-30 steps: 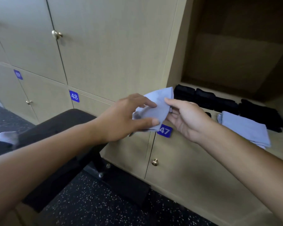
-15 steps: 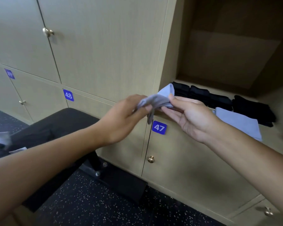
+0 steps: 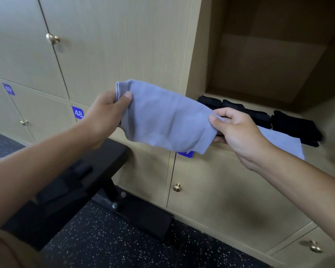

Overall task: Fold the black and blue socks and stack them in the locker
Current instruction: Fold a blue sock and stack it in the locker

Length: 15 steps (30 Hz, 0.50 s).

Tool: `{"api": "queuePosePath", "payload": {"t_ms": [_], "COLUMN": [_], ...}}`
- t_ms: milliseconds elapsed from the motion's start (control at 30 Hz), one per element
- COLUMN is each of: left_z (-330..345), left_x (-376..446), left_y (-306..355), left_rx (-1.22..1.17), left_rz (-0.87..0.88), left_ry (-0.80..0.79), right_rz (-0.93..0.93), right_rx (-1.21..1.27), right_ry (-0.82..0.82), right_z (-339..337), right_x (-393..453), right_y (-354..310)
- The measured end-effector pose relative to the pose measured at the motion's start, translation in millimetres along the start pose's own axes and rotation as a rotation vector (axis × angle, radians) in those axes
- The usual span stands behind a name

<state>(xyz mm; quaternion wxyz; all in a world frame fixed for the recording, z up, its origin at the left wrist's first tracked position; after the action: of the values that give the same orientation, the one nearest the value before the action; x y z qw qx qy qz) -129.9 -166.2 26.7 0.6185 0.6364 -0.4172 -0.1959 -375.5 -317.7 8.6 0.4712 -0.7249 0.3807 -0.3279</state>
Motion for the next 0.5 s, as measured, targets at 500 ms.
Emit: {"api": "queuePosePath", "payload": {"t_ms": [500], "left_z": [15], "left_x": [-4], "left_y": [20], "left_rx": [-0.168], "left_rz": [0.052], "left_ry": [-0.318], "right_rz": [-0.151], "right_rx": [0.227], "right_ry": [0.125], "right_z": [-35], "right_x": [6], "right_y": [-18]}}
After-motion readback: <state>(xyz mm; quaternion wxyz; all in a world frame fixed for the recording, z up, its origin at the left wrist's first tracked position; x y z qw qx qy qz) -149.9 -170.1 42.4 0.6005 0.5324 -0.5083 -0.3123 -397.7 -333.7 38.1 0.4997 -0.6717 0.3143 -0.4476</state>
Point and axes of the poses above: each hand's wrist, its own x-axis towards the middle knuckle, its own z-axis out of the palm, y = z × x, the point moved 9 cm from there along x, towards the middle knuckle, and after that the axes turned 6 degrees about -x, right-handed, at the moved point
